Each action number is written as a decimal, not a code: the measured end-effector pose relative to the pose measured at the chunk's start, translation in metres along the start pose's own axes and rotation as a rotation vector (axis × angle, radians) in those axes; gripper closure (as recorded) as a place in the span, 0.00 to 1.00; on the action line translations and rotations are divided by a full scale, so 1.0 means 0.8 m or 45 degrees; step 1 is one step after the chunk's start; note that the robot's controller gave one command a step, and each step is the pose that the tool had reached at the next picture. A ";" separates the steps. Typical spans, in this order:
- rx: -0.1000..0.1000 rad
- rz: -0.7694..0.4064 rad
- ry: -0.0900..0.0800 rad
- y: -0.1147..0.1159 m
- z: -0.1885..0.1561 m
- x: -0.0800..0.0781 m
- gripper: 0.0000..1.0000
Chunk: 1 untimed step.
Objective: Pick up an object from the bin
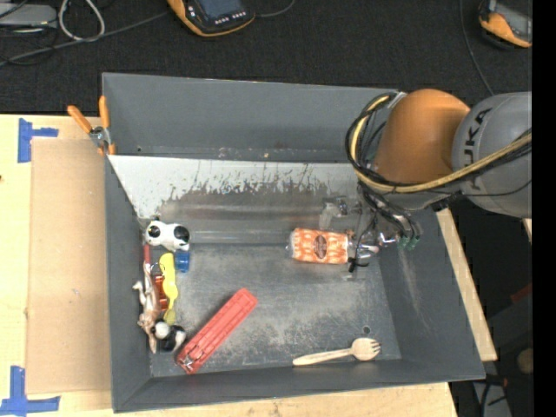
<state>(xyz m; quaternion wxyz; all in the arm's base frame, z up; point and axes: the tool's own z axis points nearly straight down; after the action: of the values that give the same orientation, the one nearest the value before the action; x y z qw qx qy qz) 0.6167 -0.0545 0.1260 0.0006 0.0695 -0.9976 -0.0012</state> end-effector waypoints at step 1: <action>0.001 0.061 -0.013 0.010 0.073 -0.006 0.00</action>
Offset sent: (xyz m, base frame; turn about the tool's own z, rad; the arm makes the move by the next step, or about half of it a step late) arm 0.0054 0.0208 -0.0560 0.1360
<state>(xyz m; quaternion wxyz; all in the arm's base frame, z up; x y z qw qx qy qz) 0.6203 -0.0458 0.0677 -0.0047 0.0455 -0.9990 -0.0013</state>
